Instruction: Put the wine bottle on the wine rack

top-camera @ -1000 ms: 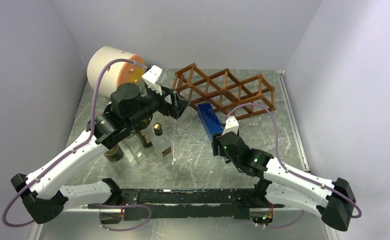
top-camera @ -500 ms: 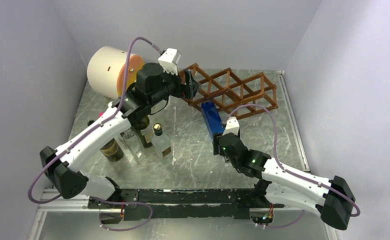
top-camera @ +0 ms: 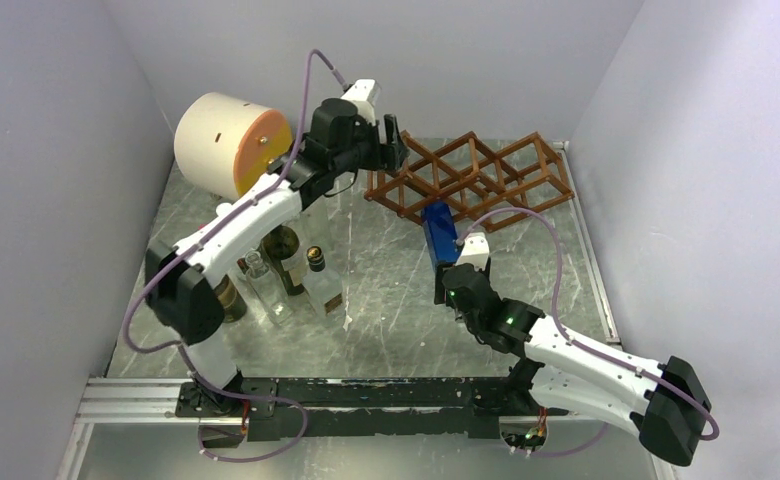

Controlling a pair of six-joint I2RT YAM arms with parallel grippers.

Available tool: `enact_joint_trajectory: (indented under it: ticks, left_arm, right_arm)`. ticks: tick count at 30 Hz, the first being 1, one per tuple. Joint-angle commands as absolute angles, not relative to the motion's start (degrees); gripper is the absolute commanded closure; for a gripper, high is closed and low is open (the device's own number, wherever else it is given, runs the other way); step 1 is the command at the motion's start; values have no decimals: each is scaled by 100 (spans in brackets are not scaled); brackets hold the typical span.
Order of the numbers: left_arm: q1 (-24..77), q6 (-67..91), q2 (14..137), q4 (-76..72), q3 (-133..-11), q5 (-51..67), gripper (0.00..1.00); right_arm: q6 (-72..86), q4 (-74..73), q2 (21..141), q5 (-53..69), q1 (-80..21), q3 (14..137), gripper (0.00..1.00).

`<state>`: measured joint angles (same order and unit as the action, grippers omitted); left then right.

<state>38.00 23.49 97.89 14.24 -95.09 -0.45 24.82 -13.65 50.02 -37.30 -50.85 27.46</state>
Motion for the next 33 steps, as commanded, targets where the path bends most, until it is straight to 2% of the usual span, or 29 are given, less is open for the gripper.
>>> enact_joint_trajectory:
  ticks: [1,6,16,20,24,33]
  left_arm:
    - [3753,2452,10530,1735,-10409,111,26]
    - [3697,2693,11160,1938,-10939,-211,38]
    - [3581,2993,11683,1907,-11126,412,61]
    - [3459,3113,11689,1957,-11039,506,82]
    - [3369,3246,11337,1765,-10596,324,92]
    - [3212,3416,10663,1525,-9913,106,93]
  right_arm:
    - [2617,-223,4839,-4248,-5006,2942,100]
    - [2636,-209,4780,-4146,-4956,2918,100]
    - [2563,-119,4858,-3949,-4846,2873,100]
    - [2406,128,4893,-3636,-4616,2763,100]
    - [2172,453,4913,-3138,-4154,2646,100]
    - [1712,990,5117,-2467,-3568,2696,100]
